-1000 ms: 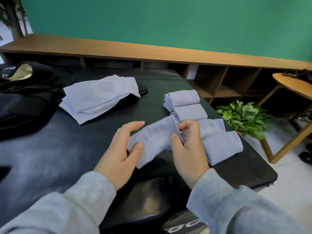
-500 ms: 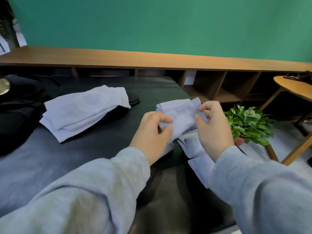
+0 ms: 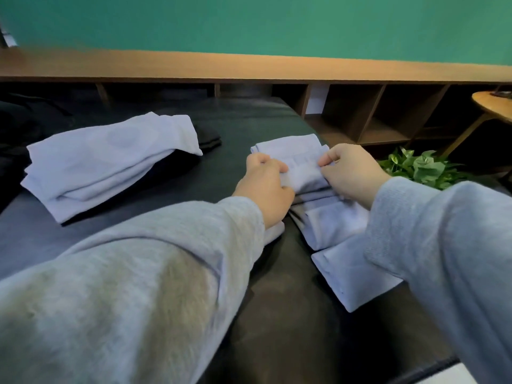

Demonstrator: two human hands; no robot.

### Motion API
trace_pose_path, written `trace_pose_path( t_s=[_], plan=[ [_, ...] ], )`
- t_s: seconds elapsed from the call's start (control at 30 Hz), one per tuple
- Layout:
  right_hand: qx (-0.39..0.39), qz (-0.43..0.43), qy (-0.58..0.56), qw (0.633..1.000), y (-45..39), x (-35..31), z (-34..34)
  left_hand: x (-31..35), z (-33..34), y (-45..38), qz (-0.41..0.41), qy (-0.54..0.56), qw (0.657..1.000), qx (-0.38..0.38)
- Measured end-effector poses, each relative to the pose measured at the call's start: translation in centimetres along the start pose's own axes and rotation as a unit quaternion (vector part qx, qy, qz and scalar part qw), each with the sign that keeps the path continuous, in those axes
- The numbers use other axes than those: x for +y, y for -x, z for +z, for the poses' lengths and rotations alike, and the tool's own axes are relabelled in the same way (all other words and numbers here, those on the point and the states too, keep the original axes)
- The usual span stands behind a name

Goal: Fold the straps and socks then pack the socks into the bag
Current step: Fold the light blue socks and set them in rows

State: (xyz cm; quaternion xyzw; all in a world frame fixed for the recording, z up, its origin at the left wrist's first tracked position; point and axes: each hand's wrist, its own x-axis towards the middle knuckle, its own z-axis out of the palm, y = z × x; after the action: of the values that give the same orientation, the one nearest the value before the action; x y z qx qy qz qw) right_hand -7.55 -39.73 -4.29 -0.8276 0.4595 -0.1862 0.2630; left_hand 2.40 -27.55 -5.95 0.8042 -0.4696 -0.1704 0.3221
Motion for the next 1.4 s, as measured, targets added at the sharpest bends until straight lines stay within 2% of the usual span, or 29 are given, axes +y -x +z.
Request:
trace_pose_path(
  t_s=[0.2, 0.3, 0.4, 0.53, 0.77, 0.9, 1.03, 1.2, 1.4],
  plan=[
    [0.004, 0.02, 0.11, 0.994, -0.2, 0.2, 1.0, 0.0, 0.7, 0.3, 0.023, -0.133, 0.991, 0.005],
    [0.009, 0.066, 0.163, 0.984, -0.3, -0.2, 1.2, 0.0, 0.4, 0.2, 0.029, -0.142, 0.989, -0.015],
    [0.047, 0.055, 0.209, 0.975, 0.9, -1.7, 0.9, -0.4, -0.4, 0.5, 0.04, -0.132, 0.991, -0.001],
    [0.098, -0.037, 0.194, 0.975, 3.2, -4.1, 1.1, -1.9, -1.9, 1.3, 0.044, -0.126, 0.99, 0.054],
    [0.066, -0.132, 0.162, 0.976, 6.5, -8.2, 5.3, -7.4, -6.3, 4.0, 0.018, -0.19, 0.977, 0.096],
    [0.029, -0.15, 0.137, 0.979, 8.5, -9.4, 8.6, -11.4, -9.0, 5.8, -0.008, -0.262, 0.958, 0.113],
    [-0.009, -0.124, 0.142, 0.982, 10.0, -9.2, 11.6, -15.1, -11.4, 6.7, -0.049, -0.294, 0.946, 0.129],
    [0.013, -0.125, 0.17, 0.977, 10.8, -8.9, 13.0, -17.7, -12.5, 7.1, -0.056, -0.305, 0.942, 0.128],
    [0.04, -0.143, 0.14, 0.979, 11.0, -8.8, 12.9, -17.7, -12.8, 7.4, -0.014, -0.285, 0.944, 0.163]
  ],
)
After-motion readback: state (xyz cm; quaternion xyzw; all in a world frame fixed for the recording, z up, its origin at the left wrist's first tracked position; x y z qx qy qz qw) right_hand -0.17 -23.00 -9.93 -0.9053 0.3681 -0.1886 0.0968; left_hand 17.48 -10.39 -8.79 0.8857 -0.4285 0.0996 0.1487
